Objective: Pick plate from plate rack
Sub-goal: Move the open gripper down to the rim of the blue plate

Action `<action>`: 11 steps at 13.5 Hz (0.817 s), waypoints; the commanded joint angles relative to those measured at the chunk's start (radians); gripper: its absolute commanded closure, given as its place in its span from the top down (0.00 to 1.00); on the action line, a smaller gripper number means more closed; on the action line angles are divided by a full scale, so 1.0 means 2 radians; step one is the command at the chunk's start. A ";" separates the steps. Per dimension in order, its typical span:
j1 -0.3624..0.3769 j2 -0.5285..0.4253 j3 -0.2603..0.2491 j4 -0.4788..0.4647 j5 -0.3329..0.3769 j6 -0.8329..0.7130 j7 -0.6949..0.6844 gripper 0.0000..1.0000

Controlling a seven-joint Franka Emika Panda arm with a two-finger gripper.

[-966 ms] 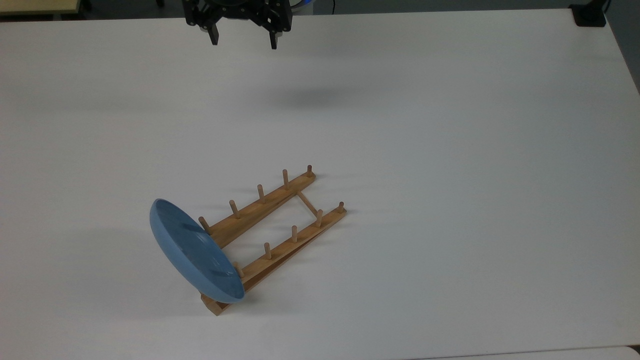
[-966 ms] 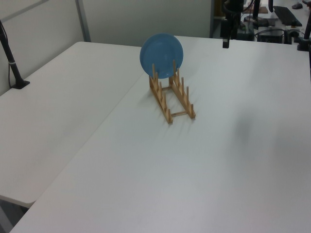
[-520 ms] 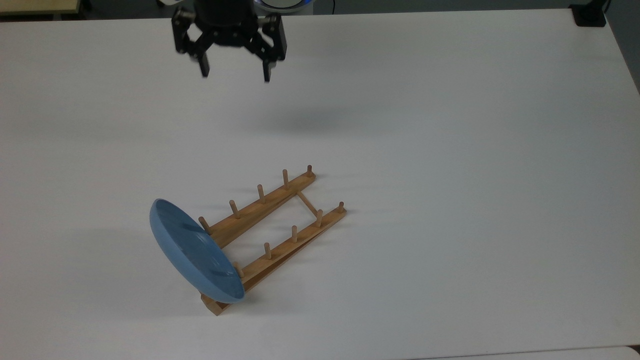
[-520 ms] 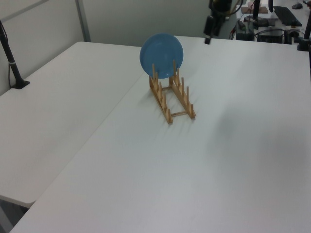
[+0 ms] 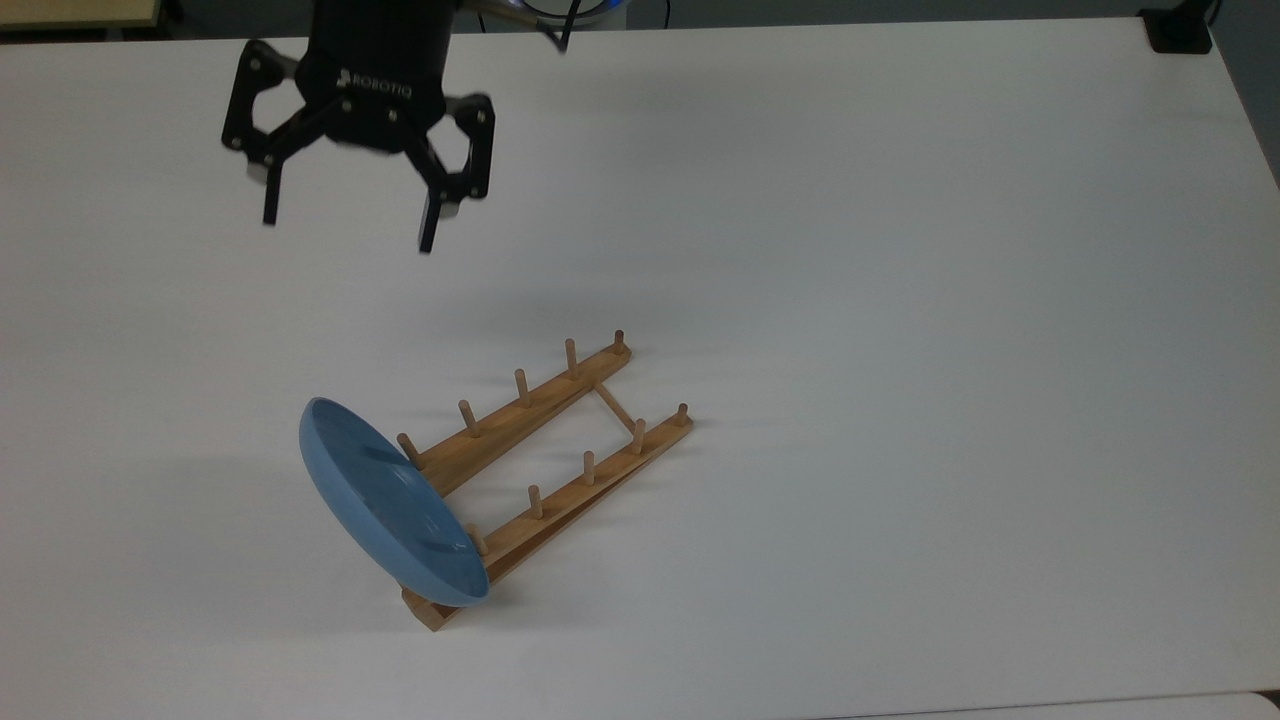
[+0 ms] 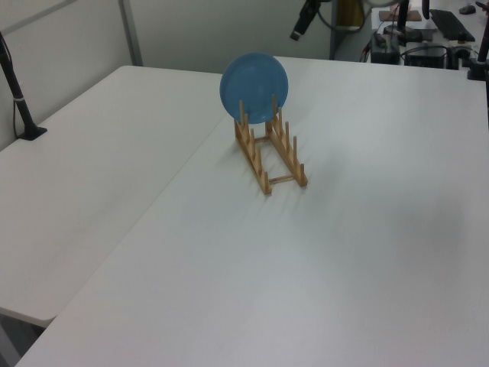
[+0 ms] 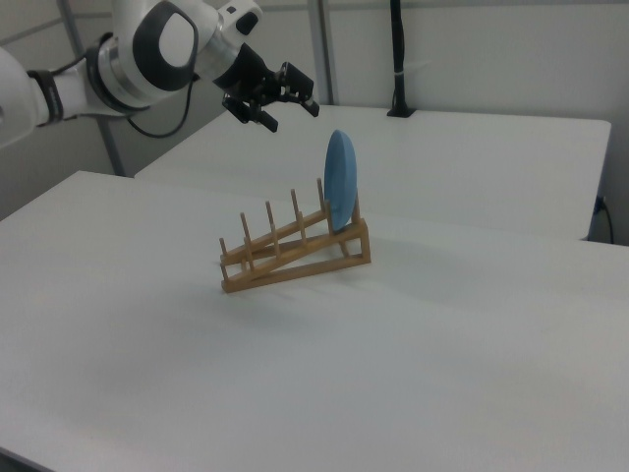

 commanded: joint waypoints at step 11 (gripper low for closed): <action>0.009 0.171 -0.019 0.162 -0.093 0.025 -0.073 0.72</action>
